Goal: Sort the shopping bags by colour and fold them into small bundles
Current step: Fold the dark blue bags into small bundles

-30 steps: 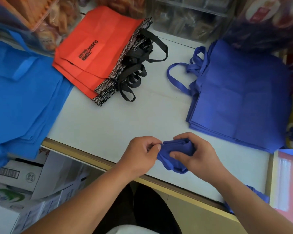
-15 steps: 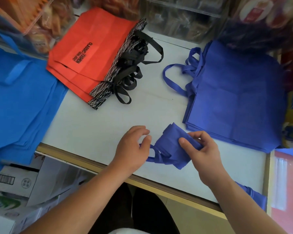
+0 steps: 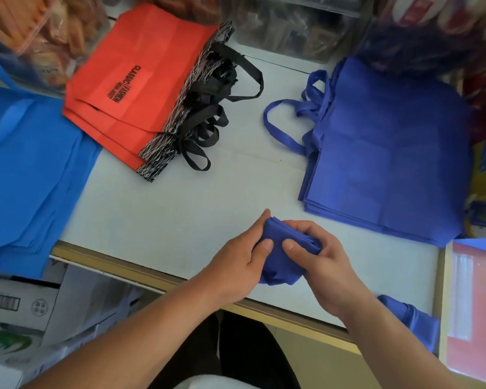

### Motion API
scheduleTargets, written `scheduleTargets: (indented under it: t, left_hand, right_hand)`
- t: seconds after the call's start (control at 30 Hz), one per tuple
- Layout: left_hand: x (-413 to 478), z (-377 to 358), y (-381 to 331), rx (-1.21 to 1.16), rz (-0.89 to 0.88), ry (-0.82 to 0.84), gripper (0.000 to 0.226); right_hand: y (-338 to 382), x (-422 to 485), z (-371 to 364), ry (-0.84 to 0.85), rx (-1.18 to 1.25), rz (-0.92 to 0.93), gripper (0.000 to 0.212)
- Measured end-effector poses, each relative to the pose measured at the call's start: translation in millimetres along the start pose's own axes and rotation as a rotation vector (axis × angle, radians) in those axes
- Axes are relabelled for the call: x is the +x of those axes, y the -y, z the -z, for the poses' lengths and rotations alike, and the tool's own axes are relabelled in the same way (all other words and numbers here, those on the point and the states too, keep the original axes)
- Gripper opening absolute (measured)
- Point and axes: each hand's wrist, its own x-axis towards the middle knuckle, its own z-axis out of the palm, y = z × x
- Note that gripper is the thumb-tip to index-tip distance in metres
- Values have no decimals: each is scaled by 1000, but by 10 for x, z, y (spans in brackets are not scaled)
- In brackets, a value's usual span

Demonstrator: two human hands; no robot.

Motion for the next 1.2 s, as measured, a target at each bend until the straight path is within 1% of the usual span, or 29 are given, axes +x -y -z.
scheduleTargets:
  t: [0.07,0.17,0.3,0.33,0.4,0.43,0.47,0.5,0.57,0.63,0.67,0.7,0.73,0.77,0.8,0.87,0.93,0.97,1.0,1.03,1.07,1.1,1.13,1.2]
  left_hand:
    - [4,23,0,-7,-7,11,55]
    - [70,40,1,-38,-75,-69,45]
    - [177,10,33,54,-147,-109,32]
    - [211,5,58,40,-136,-123,29]
    - [280,-9,112,-55,-51,-140,25]
    - [318,-21,141,-84,-11,-144,23]
    - [363,-37,182,-82,10,-146,21]
    - [409,-61,220,-63,16,-141,19]
    - [469,-113,250,-25,1,-123,20]
    - [521,-152,254,22,-26,-146,21]
    - [556,-162,261,59,-33,-162,18]
    - [593,-162,269,110,-37,-175,14]
    - [625,-158,277,169,-38,-182,10]
    - [642,-153,285,228,-31,-188,9]
    - [656,-152,296,274,-26,-199,13]
    - [633,-140,302,311,-43,-256,26]
    - [475,-78,306,372,-178,-376,32]
    - [346,-17,311,433,-273,-389,37]
    - [212,58,346,510,-370,-358,43]
    - [86,145,428,598,-445,-301,49]
    - [-20,230,551,688,-482,-226,53]
    - [-91,300,704,769,-496,-153,54]
    - [-126,355,854,825,-489,-95,50]
    - [-144,414,1072,841,-466,-31,31]
  right_hand:
    - [15,40,50,45,23,-32,30]
    - [34,120,98,82,43,-58,35]
    - [87,229,156,-5,-119,-23,35]
    - [82,250,157,-26,-144,-23,37]
    - [43,300,138,-64,-205,-15,40]
    - [-6,330,114,-92,-300,12,39]
    - [-66,357,67,-130,-443,58,37]
    - [-137,376,12,-179,-591,119,34]
    - [-322,422,-58,-284,-782,267,31]
    - [-484,492,-69,-427,-1042,408,31]
    - [-540,528,-49,-517,-1189,450,34]
    - [-571,560,-30,-582,-1277,473,35]
    - [-583,594,-13,-605,-1303,477,33]
    - [-593,625,-5,-591,-1287,474,27]
    - [-622,661,3,-559,-1265,480,20]
    - [-716,707,22,-524,-1288,570,18]
    - [-803,714,25,-529,-1362,710,13]
    - [-830,698,26,-533,-1408,748,8]
    - [-847,685,16,-538,-1455,758,6]
    - [-875,682,11,-547,-1487,752,9]
    - [-886,678,13,-550,-1503,751,9]
    - [-897,672,11,-552,-1497,770,5]
    - [-906,655,5,-558,-1479,795,12]
    - [-936,554,-20,-524,-1450,796,31]
